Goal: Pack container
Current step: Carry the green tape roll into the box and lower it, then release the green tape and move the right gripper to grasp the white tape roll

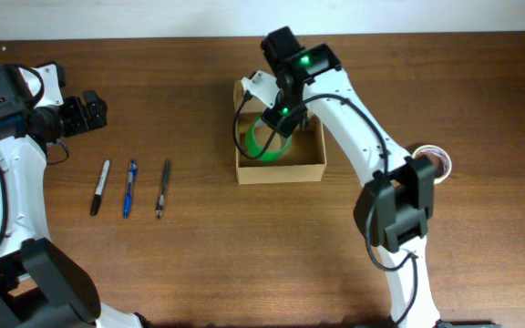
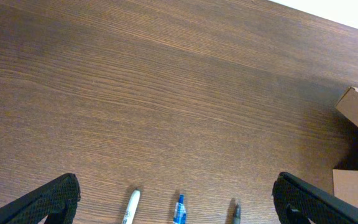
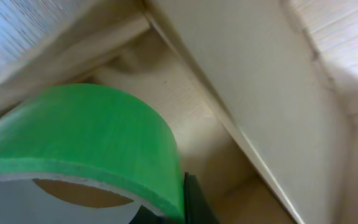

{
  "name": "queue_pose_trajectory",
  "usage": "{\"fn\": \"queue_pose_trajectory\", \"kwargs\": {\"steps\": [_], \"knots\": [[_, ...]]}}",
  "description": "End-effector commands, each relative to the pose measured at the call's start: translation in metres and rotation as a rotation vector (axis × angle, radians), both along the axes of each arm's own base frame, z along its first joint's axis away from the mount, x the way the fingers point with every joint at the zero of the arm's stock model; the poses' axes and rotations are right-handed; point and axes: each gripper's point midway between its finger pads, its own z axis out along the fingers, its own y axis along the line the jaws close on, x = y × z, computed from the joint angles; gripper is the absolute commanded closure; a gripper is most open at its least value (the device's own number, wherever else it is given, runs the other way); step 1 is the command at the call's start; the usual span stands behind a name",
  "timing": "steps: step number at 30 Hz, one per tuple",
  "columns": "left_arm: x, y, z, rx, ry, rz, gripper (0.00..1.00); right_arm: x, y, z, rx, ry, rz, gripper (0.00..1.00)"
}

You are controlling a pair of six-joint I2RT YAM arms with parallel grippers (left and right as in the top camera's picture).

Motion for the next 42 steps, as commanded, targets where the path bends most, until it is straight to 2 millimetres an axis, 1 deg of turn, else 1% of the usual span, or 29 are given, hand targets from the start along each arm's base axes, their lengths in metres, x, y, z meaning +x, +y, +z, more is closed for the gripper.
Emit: {"fn": "queue_pose_trajectory", "kwargs": {"steps": [1,4,10,16,23,24,25,27,29,31,34,36,37,39,40,41,42], "knots": [[0.003,0.000,0.002,0.001,-0.010,-0.021,0.01,-0.005,0.014,-0.016,0.004,0.029,0.023,0.96],[0.003,0.000,0.002,0.001,-0.010,-0.021,0.01,-0.002,0.018,-0.024,0.006,0.027,0.028,0.96],[0.003,0.000,0.002,0.001,-0.010,-0.021,0.01,0.008,0.024,-0.032,0.029,0.011,-0.033,0.96],[0.003,0.000,0.002,0.001,-0.010,-0.021,0.01,0.010,0.018,-0.033,-0.006,-0.003,-0.041,0.96],[0.003,0.000,0.002,0.001,-0.010,-0.021,0.01,0.011,0.016,-0.040,-0.021,0.001,-0.045,0.96],[0.003,0.000,0.002,0.001,-0.010,-0.021,0.01,0.010,0.016,-0.041,-0.021,0.007,-0.056,0.87],[0.003,0.000,0.002,0.001,-0.010,-0.021,0.01,0.009,0.016,-0.041,-0.019,0.011,-0.067,0.81],[0.003,0.000,0.002,0.001,-0.010,-0.021,0.01,0.007,0.015,-0.034,-0.016,0.014,-0.066,0.80],[0.003,0.000,0.002,0.001,-0.010,-0.021,0.01,0.006,0.016,-0.019,0.001,-0.004,-0.063,0.78],[0.003,0.000,0.002,0.001,-0.010,-0.021,0.01,0.007,0.016,0.004,0.022,-0.041,-0.064,0.75],[0.003,0.000,0.002,0.001,-0.010,-0.021,0.01,0.004,0.014,0.054,0.068,-0.114,-0.091,0.72],[0.003,0.000,0.002,0.001,-0.010,-0.021,0.01,0.001,0.006,0.097,0.097,-0.193,-0.120,0.69],[0.003,0.000,0.002,0.001,-0.010,-0.021,0.01,0.000,-0.002,0.117,0.102,-0.237,-0.142,0.65],[0.003,0.000,0.002,0.001,-0.010,-0.021,0.01,-0.003,-0.026,0.162,0.114,-0.336,-0.217,0.62],[0.003,0.000,0.002,0.001,-0.010,-0.021,0.01,-0.005,-0.041,0.185,0.129,-0.384,-0.267,0.60],[0.003,0.000,0.002,0.001,-0.010,-0.021,0.01,-0.007,-0.061,0.210,0.152,-0.436,-0.333,0.58],[0.003,0.000,0.002,0.001,-0.010,-0.021,0.01,-0.010,-0.079,0.230,0.176,-0.473,-0.386,0.55]]}}
